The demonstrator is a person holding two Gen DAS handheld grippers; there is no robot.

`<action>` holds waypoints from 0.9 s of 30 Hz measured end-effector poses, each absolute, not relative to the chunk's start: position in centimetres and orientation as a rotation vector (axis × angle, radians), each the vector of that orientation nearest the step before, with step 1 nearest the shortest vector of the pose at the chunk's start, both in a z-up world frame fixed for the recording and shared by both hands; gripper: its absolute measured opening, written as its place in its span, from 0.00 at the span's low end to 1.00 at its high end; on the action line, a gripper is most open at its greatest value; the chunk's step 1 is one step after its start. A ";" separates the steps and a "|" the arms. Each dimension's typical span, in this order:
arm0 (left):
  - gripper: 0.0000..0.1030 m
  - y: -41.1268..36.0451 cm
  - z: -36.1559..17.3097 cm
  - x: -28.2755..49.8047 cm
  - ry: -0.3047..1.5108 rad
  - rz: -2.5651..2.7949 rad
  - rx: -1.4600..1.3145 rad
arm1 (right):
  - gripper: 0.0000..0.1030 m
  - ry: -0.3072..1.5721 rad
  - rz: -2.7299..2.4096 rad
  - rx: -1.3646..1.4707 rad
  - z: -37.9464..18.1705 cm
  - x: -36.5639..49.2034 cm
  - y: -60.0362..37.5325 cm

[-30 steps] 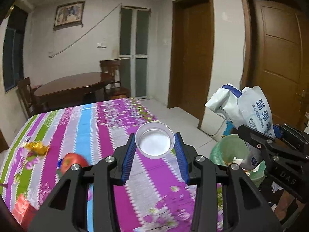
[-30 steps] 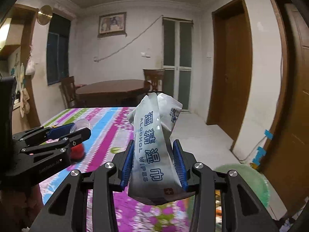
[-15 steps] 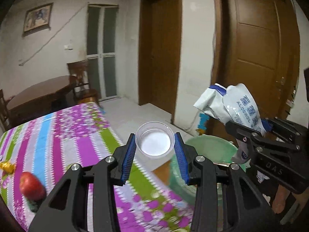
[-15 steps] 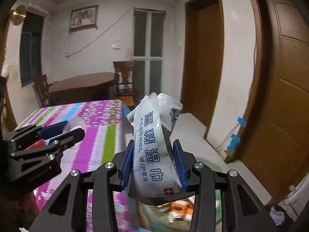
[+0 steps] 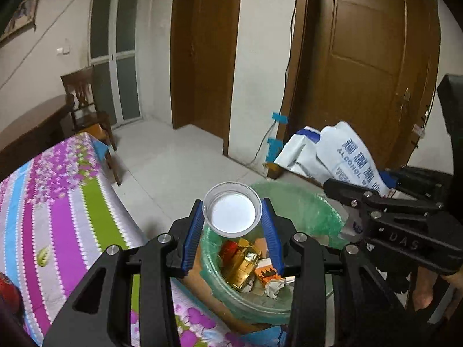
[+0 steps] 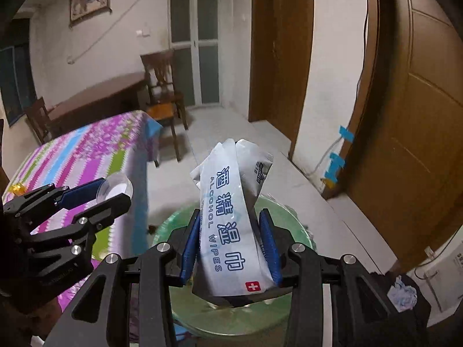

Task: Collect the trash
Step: 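Carry the plastic cup and alcohol wipes pack over the green basin with both tools, then open both tools to drop the cup and wipes pack into the basin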

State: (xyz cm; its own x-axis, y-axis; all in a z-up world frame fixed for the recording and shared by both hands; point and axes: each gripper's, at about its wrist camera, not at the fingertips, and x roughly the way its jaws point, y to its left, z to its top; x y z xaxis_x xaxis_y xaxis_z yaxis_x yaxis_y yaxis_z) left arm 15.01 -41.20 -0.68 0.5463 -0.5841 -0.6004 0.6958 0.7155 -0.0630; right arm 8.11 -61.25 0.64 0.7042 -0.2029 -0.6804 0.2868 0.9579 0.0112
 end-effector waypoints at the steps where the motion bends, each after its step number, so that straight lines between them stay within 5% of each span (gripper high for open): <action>1: 0.37 -41.7 -1.2 15.2 0.651 -0.766 0.198 | 0.40 0.755 -0.272 0.127 0.1 8.4 -61.4; 27: 0.37 -46.2 -4.5 17.6 0.761 -0.747 0.254 | 0.40 0.882 -0.304 0.197 -7.0 11.6 -63.5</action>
State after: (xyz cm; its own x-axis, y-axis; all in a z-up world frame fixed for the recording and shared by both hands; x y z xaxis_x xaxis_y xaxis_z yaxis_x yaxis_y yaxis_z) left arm 17.58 -46.19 -4.45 0.4860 -0.5183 -0.7036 0.6934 0.7187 -0.0505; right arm 11.60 -63.54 -6.97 0.5969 -0.1800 -0.7819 0.3408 0.9391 0.0440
